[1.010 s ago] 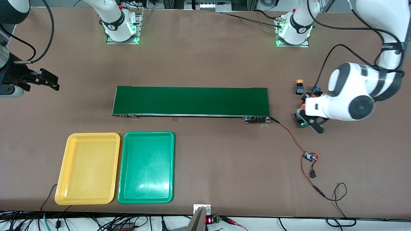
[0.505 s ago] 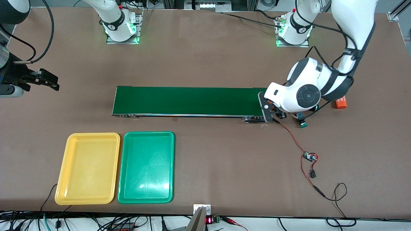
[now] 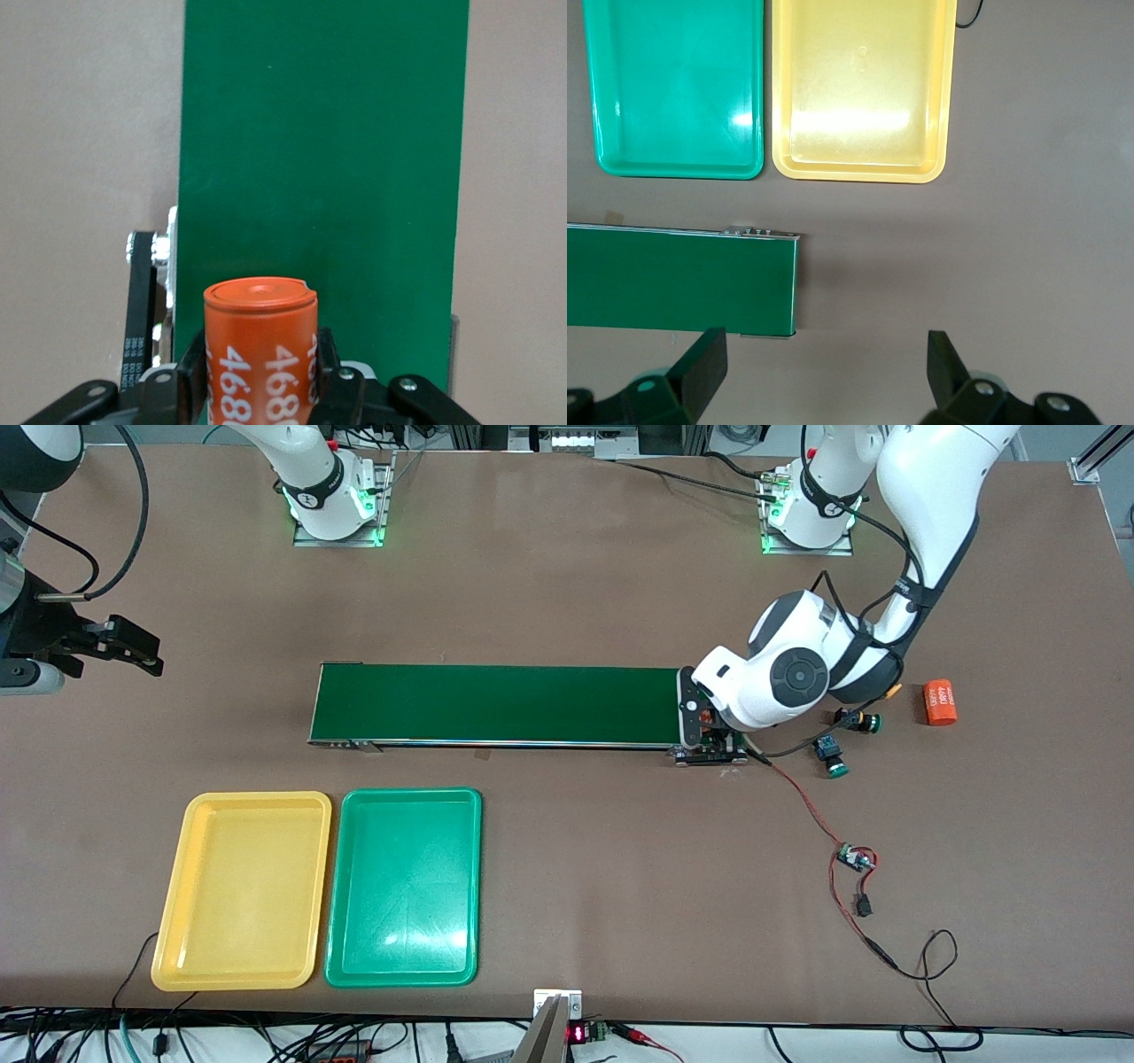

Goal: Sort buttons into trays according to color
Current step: 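Carry the orange cylinder onto the conveyor belt and open the left gripper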

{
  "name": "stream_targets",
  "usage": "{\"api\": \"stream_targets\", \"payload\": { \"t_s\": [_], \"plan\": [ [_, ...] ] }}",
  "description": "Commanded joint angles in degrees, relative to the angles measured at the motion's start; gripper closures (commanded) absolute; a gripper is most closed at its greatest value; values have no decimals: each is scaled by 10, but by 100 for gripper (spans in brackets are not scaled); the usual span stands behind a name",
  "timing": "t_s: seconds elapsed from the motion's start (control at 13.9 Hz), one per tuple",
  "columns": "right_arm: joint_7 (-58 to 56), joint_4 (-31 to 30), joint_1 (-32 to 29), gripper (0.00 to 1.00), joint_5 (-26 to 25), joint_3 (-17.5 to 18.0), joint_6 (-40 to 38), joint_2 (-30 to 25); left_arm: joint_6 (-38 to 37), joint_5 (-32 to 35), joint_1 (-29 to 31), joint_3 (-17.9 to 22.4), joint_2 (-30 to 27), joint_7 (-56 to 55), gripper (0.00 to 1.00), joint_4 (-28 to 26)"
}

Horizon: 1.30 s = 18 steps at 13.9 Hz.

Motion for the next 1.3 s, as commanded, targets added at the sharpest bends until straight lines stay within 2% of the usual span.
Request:
{"api": "stream_targets", "payload": {
  "t_s": [0.0,0.07,0.14,0.22,0.43,0.58,0.87,1.08,1.23],
  "plan": [
    [1,-5,-3,0,8,1,6,-4,9,4,6,-4,-11,25,82,-10],
    [1,-5,-3,0,7,1,6,-4,9,4,0,-4,-12,24,81,-10],
    [1,-5,-3,0,8,1,6,-4,9,3,-3,-4,-13,24,60,-11],
    [1,-5,-4,0,8,1,6,-4,8,4,-3,-4,-12,25,1,-13],
    [1,-5,-3,0,8,1,6,-4,-3,2,3,-5,-22,18,0,-10],
    [1,-5,-4,0,8,1,6,-4,-43,0,8,-4,-43,0,0,-1],
    [1,-5,-4,0,8,0,6,-4,-171,1,36,3,-68,-114,0,56],
    [1,-5,-4,0,8,0,6,-4,-234,8,78,5,-71,-216,0,100],
    [1,-5,-4,0,8,0,6,-4,-245,8,115,6,-71,-291,0,114]
  ]
}}
